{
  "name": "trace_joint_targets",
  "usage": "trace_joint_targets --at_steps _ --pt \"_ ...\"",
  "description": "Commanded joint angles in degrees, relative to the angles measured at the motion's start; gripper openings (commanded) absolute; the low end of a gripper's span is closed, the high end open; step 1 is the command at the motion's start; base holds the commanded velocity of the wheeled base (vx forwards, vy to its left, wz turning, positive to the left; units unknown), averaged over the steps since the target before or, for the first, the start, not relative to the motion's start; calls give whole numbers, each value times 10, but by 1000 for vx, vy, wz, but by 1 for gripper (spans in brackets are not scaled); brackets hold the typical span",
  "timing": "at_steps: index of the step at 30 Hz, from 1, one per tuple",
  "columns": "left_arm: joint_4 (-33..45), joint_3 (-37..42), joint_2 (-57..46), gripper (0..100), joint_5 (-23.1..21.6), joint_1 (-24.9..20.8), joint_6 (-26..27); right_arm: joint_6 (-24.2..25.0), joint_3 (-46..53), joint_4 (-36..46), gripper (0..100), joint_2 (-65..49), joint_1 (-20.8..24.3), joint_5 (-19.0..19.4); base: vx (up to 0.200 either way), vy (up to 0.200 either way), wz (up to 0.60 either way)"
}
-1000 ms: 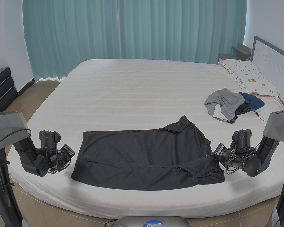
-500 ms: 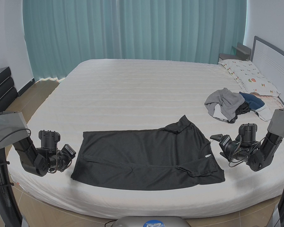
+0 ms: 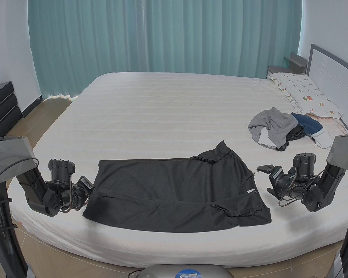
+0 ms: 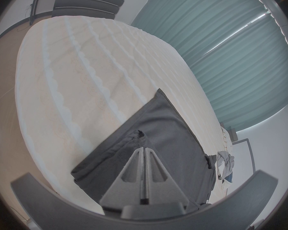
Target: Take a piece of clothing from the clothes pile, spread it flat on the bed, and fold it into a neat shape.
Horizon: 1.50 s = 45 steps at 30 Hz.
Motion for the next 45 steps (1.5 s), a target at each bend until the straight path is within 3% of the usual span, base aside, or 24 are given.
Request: trace_joint_targets --at_steps 1,22,23,38,45 --pt "0 2 -1 0 0 -2 0 0 4 0 100 2 2 0 0 0 0" --pt "-3 -5 3 0 7 -9 1 -2 8 0 100 1 10 0 0 0 0" --pt "-3 -4 1 100 7 -9 1 -2 8 0 100 1 10 0 0 0 0" --pt "-1 -16 -7 100 10 -10 -8 -2 9 0 100 2 17 -1 0 0 0" --pt "-1 -16 -12 100 9 -6 -11 -1 9 0 100 0 17 -1 0 200 0"
